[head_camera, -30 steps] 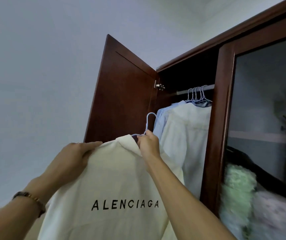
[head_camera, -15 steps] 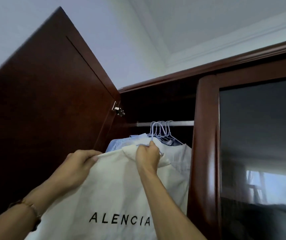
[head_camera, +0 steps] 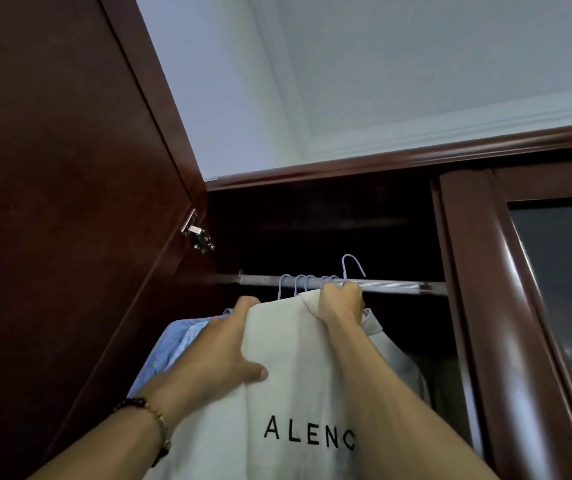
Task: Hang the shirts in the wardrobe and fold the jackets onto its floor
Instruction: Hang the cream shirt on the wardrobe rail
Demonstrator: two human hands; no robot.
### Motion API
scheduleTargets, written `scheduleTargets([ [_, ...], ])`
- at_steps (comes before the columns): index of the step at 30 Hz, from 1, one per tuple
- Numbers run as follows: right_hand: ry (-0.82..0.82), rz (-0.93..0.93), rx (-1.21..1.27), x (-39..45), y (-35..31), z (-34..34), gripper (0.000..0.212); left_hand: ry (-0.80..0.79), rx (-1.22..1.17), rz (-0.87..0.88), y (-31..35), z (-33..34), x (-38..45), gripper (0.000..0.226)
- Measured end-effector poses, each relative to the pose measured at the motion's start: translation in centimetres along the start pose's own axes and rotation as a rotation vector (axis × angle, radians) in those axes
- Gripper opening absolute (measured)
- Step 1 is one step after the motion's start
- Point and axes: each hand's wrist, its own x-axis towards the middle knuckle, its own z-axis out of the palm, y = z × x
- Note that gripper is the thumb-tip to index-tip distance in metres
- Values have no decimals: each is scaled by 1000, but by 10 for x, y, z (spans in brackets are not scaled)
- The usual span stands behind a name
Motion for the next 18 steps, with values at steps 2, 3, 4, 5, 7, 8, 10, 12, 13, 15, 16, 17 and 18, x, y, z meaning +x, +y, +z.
scheduleTargets([
  [2, -41, 3, -18, 12, 7, 2, 31, -3, 55, 12, -2, 11, 12, 66],
  [3, -61, 13, -32, 16, 14, 3, 34, -4, 103, 16, -7, 19, 18, 66],
  [4, -86, 29, -51, 18, 20, 4, 37, -1, 145, 8, -13, 24, 21, 67],
  [5, -110, 41, -72, 20, 25, 7, 40, -2, 178, -2, -20, 30, 24, 69],
  [7, -137, 74, -133, 16, 41, 11, 41, -44, 234, -37, -36, 46, 23, 76],
  [8, -133, 70, -152, 13, 48, 15, 40, -43, 261, -58, -42, 51, 19, 79],
  [10, -94, 42, -179, 5, 54, 22, 36, -14, 301, -86, -52, 57, 14, 79],
  [12, -33, 19, -226, -9, 55, 28, 41, 18, 354, -121, -57, 56, 7, 75],
  [13, -6, -16, -262, -18, 54, 30, 45, 39, 385, -137, -59, 53, 3, 71],
  [15, 39, -181, -295, -47, 51, 36, 52, 91, 449, -149, -60, 45, -10, 62],
  [16, 20, -265, -292, -68, 53, 39, 55, 99, 501, -159, -60, 40, -24, 61],
  [17, -10, -348, -288, -87, 51, 41, 56, 115, 537, -154, -59, 35, -36, 63],
  [18, -63, -430, -277, -106, 53, 43, 55, 119, 598, -152, -60, 30, -50, 68],
])
